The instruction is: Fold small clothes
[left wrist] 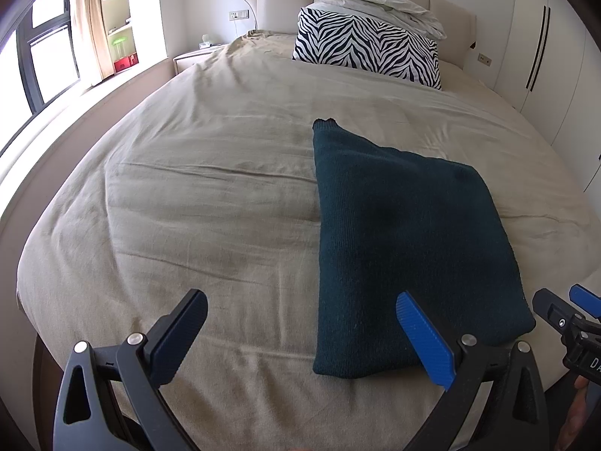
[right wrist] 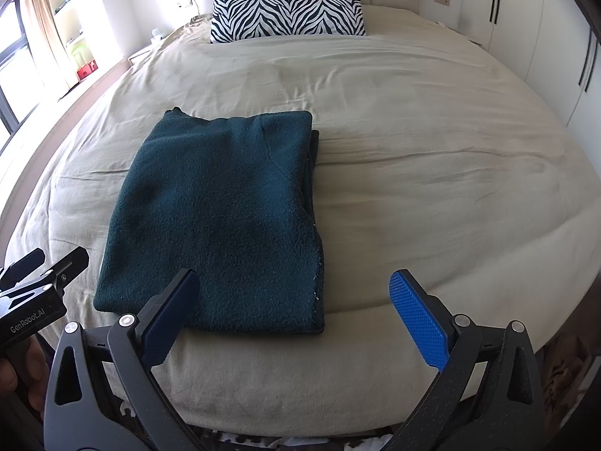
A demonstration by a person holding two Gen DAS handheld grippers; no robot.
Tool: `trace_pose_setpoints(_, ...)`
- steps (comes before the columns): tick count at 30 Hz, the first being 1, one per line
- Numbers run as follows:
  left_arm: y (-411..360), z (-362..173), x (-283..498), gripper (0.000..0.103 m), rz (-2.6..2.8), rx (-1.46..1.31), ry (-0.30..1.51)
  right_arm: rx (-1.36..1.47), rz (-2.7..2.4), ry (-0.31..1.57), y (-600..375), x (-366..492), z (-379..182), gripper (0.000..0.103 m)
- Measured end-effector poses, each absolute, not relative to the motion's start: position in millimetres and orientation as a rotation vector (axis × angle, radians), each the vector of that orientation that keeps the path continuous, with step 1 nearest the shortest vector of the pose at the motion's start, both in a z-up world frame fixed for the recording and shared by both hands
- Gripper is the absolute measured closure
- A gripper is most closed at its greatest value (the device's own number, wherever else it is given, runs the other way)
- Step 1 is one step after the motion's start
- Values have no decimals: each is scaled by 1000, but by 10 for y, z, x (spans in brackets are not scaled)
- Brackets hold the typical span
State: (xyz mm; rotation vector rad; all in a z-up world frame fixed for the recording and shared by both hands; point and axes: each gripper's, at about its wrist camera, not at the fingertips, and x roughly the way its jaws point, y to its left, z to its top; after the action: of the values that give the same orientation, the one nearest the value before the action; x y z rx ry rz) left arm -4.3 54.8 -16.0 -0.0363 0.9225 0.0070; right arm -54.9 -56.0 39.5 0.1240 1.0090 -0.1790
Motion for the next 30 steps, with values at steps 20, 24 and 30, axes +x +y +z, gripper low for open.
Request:
trace_pose_setpoints(20,555,-175,-53,0,8,-40,926,129,-181,1015,-544,-571,370,0)
trace_pose_setpoints(24,552,-195,-67,0,13,-37,928,129,-181,1016,-548,-571,370,0)
trace_pose_setpoints(30,539,-214,-74,0,9,-35,929,133,-181,1018,-539,-590,363,0)
